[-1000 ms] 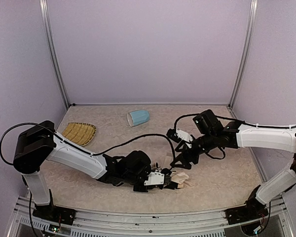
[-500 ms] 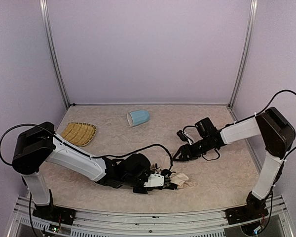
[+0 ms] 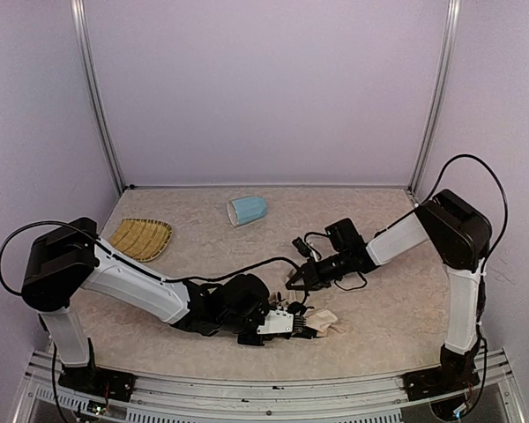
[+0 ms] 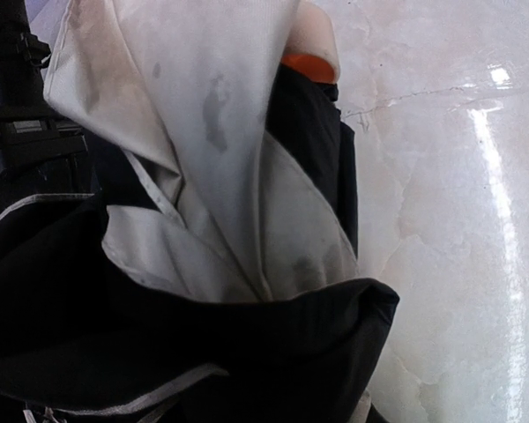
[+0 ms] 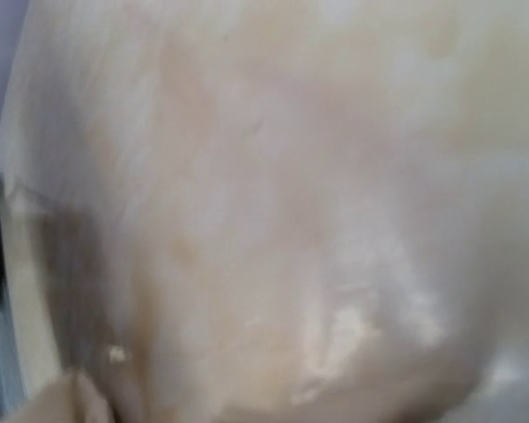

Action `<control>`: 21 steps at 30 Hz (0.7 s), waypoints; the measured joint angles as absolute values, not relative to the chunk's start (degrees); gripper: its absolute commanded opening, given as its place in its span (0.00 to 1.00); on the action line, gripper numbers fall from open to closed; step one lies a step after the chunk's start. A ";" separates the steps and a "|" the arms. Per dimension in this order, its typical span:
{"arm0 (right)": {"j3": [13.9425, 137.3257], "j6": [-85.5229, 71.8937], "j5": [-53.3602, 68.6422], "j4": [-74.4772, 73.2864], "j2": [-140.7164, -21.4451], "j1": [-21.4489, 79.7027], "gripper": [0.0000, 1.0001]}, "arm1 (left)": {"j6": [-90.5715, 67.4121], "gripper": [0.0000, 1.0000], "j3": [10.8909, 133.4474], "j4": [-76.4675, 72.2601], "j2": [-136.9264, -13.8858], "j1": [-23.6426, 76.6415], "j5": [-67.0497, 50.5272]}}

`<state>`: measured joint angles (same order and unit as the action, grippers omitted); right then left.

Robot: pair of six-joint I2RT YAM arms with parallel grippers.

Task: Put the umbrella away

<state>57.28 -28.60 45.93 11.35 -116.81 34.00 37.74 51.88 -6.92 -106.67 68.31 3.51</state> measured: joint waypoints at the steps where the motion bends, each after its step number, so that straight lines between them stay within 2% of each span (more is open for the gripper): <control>1: 57.43 -29.76 46.50 12.49 -117.69 34.00 0.00 | 37.71 0.00 51.88 -6.87 -106.65 68.31 3.51; 11: 57.45 -34.17 53.49 22.02 -117.97 32.49 0.00 | 36.18 0.00 52.53 -3.51 -105.67 66.39 1.28; 21: 56.07 -30.04 54.98 23.18 -110.65 29.43 0.00 | 35.16 0.00 59.83 3.49 -106.89 60.38 -3.97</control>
